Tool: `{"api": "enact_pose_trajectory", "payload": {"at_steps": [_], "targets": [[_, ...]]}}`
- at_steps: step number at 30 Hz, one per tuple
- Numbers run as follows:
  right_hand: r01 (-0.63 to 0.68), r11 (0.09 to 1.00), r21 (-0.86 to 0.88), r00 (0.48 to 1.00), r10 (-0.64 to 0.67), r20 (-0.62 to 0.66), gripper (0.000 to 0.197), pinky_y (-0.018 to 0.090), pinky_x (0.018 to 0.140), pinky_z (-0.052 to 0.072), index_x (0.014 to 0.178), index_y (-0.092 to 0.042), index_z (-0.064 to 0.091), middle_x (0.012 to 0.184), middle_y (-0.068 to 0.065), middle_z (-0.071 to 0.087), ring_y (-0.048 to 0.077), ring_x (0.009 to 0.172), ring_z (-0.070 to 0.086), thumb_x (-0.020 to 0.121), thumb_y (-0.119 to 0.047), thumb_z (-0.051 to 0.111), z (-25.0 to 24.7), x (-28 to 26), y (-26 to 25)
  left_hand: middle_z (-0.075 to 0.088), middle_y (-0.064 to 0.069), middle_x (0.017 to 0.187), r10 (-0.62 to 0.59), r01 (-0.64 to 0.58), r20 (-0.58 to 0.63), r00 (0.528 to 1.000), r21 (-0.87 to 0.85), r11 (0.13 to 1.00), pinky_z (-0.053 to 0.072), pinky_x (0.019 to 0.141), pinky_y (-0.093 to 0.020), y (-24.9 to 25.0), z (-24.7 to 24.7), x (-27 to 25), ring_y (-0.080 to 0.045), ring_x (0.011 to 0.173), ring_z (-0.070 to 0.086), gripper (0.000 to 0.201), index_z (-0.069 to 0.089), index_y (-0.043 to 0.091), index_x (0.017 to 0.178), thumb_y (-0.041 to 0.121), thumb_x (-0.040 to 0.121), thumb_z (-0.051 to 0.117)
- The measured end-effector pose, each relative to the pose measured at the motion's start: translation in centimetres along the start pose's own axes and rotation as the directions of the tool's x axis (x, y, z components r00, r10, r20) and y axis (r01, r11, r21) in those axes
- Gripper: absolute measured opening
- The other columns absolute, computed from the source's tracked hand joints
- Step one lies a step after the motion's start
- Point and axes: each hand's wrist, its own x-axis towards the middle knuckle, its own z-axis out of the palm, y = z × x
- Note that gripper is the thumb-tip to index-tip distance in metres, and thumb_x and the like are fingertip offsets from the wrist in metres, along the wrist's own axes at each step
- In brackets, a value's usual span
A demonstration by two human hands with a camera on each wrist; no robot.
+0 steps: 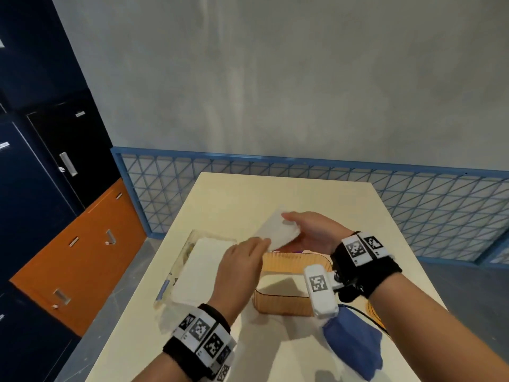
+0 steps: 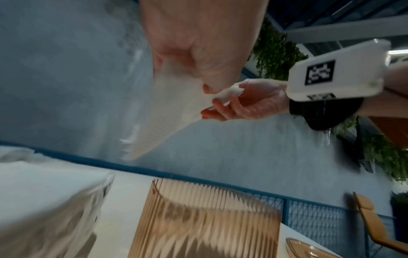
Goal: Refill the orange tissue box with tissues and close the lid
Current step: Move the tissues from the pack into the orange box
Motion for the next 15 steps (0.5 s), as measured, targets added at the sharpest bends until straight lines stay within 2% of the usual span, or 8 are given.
{"api": "enact_pose_trajectory", "payload": {"at_steps": [3, 5, 7, 9, 11, 12, 13, 15], "targets": [[0.004, 0.964, -0.265, 0.994, -0.032, -0.103, 0.027, 0.037, 0.065, 0.057, 0.117, 0.006, 0.048, 0.109, 0.024, 0.055, 0.034, 0.092, 0.058, 0.092, 0.001, 0.041, -0.8, -0.3, -0.1, 0.061, 0.002, 0.122, 0.013, -0.011, 0.012, 1.000, -0.136, 0.991, 0.048, 0.092, -0.029, 0.0, 1.6, -1.1, -0.010, 0.116, 0.046, 0.037, 0.054, 0.025, 0.121, 0.043, 0.090, 0.043], [0.021, 0.931, -0.363, 0.987, -0.077, -0.140, 0.022, 0.041, 0.071, 0.056, 0.111, 0.003, 0.050, 0.107, 0.023, 0.053, 0.035, 0.092, 0.056, 0.091, 0.003, 0.041, -1.4, -0.7, -0.4, 0.047, 0.006, 0.136, -0.200, 0.198, 0.034, 0.979, -0.386, 0.901, 0.035, 0.107, -0.029, 0.5, 2.0, -1.4, -0.008, 0.129, 0.036, 0.056, 0.050, 0.026, 0.130, 0.061, 0.087, 0.039], [0.037, 0.921, -0.388, 0.981, -0.108, -0.163, 0.022, 0.046, 0.078, 0.055, 0.112, -0.003, 0.049, 0.106, 0.020, 0.053, 0.033, 0.092, 0.057, 0.091, 0.000, 0.042, -1.7, -1.3, -0.9, 0.042, 0.003, 0.139, -0.486, 0.430, 0.095, 0.869, -0.631, 0.645, 0.032, 0.111, -0.031, 0.9, 2.2, -1.1, -0.012, 0.132, 0.035, 0.052, 0.045, 0.021, 0.134, 0.052, 0.092, 0.042], [0.046, 0.917, -0.395, 0.979, -0.121, -0.165, 0.023, 0.043, 0.077, 0.055, 0.114, -0.008, 0.047, 0.106, 0.014, 0.055, 0.027, 0.090, 0.058, 0.092, -0.003, 0.042, -2.1, -2.1, -1.4, 0.043, -0.007, 0.141, -0.673, 0.614, 0.314, 0.670, -0.744, 0.264, 0.035, 0.109, -0.035, 0.8, 2.2, -0.2, -0.023, 0.132, 0.041, 0.046, 0.041, 0.014, 0.136, 0.041, 0.098, 0.039], [0.059, 0.926, -0.374, 0.978, -0.128, -0.163, 0.024, 0.038, 0.072, 0.056, 0.117, -0.008, 0.048, 0.105, 0.011, 0.057, 0.023, 0.088, 0.059, 0.093, -0.005, 0.042, -2.5, -2.8, -1.8, 0.046, -0.016, 0.137, -0.651, 0.692, 0.591, 0.476, -0.709, -0.136, 0.041, 0.100, -0.040, 0.6, 2.1, 0.9, -0.031, 0.122, 0.048, 0.053, 0.034, 0.011, 0.140, 0.044, 0.099, 0.033], [0.067, 0.932, -0.357, 0.977, -0.133, -0.165, 0.027, 0.037, 0.070, 0.056, 0.119, -0.007, 0.049, 0.109, 0.013, 0.058, 0.024, 0.089, 0.059, 0.093, -0.005, 0.043, -2.7, -3.0, -1.9, 0.049, -0.017, 0.130, -0.584, 0.693, 0.696, 0.418, -0.660, -0.291, 0.044, 0.094, -0.042, 0.4, 2.1, 1.3, -0.033, 0.113, 0.052, 0.055, 0.031, 0.011, 0.142, 0.046, 0.099, 0.032], [0.071, 0.938, -0.340, 0.975, -0.137, -0.175, 0.030, 0.036, 0.069, 0.056, 0.122, -0.005, 0.049, 0.113, 0.015, 0.058, 0.025, 0.090, 0.059, 0.093, -0.006, 0.043, -3.0, -3.1, -1.9, 0.054, -0.017, 0.120, -0.507, 0.680, 0.768, 0.392, -0.613, -0.402, 0.047, 0.089, -0.044, 0.4, 1.8, 1.7, -0.033, 0.105, 0.055, 0.056, 0.029, 0.011, 0.141, 0.047, 0.099, 0.032], [0.057, 0.948, -0.313, 0.967, -0.130, -0.217, 0.033, 0.034, 0.068, 0.054, 0.124, -0.003, 0.049, 0.121, 0.020, 0.057, 0.027, 0.093, 0.058, 0.092, -0.006, 0.043, -3.3, -3.0, -1.6, 0.057, -0.014, 0.108, -0.405, 0.671, 0.812, 0.420, -0.578, -0.464, 0.051, 0.082, -0.045, 0.6, 1.2, 2.2, -0.035, 0.098, 0.059, 0.049, 0.032, 0.014, 0.137, 0.045, 0.099, 0.032]]}}
